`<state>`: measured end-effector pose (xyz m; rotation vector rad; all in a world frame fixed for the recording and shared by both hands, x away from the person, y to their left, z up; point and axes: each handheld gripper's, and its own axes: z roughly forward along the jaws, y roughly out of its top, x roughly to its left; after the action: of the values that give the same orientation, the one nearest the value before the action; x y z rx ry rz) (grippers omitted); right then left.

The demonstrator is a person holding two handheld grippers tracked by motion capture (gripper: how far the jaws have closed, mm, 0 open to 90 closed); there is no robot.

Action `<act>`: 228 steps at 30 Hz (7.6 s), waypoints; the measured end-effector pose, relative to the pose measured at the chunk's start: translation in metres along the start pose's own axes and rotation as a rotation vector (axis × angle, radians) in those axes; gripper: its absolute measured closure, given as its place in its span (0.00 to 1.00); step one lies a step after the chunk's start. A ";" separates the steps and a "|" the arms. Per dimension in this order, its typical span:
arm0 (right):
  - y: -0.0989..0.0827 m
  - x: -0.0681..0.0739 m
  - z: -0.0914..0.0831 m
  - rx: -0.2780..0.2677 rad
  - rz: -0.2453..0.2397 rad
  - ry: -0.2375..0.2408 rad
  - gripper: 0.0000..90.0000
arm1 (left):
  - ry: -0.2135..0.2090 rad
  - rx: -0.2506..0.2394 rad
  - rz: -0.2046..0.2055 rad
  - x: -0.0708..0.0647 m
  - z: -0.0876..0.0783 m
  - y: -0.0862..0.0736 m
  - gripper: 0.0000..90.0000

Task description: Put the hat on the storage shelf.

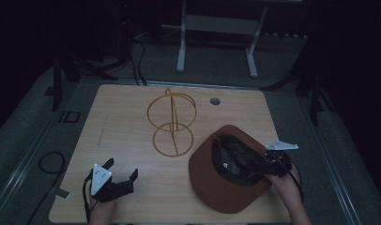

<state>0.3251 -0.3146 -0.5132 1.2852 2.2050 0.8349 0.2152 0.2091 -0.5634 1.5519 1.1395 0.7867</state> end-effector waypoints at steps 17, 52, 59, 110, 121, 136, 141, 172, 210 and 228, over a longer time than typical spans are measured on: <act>0.000 0.011 0.039 0.138 -0.169 -0.140 0.72 | -0.017 0.025 0.016 -0.006 0.001 0.000 0.04; 0.047 0.009 -0.083 -0.224 -0.197 -0.189 0.95 | -0.181 0.226 0.002 -0.030 0.021 0.049 0.05; 0.049 0.017 -0.100 -0.277 -0.231 -0.214 0.95 | -0.244 0.214 0.091 -0.053 0.025 0.076 0.06; 0.055 0.052 -0.127 -0.357 -0.328 -0.198 0.95 | -0.310 0.321 0.351 -0.198 0.135 0.214 0.58; 0.054 0.059 -0.134 -0.370 -0.331 -0.207 0.94 | -0.307 0.291 0.344 -0.200 0.136 0.217 0.94; 0.037 0.053 -0.139 -0.446 -0.269 -0.119 0.83 | -0.324 0.184 0.402 -0.203 0.116 0.228 0.95; 0.033 0.054 -0.147 -0.484 -0.254 -0.070 0.68 | -0.320 0.152 0.414 -0.203 0.109 0.232 0.95; 0.006 0.001 -0.187 -0.521 -0.186 0.050 0.42 | -0.389 0.068 0.415 -0.184 0.092 0.230 0.95; 0.008 -0.020 -0.165 -0.551 -0.165 0.280 0.44 | -0.559 -0.142 0.475 -0.174 0.062 0.238 0.95; 0.012 -0.015 -0.157 -0.505 -0.202 0.328 0.43 | -0.689 -0.194 0.561 -0.178 0.057 0.235 0.95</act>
<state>0.2387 -0.3663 -0.3914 0.7100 2.1094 1.4819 0.2708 0.0131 -0.3425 1.7904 0.1195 0.6072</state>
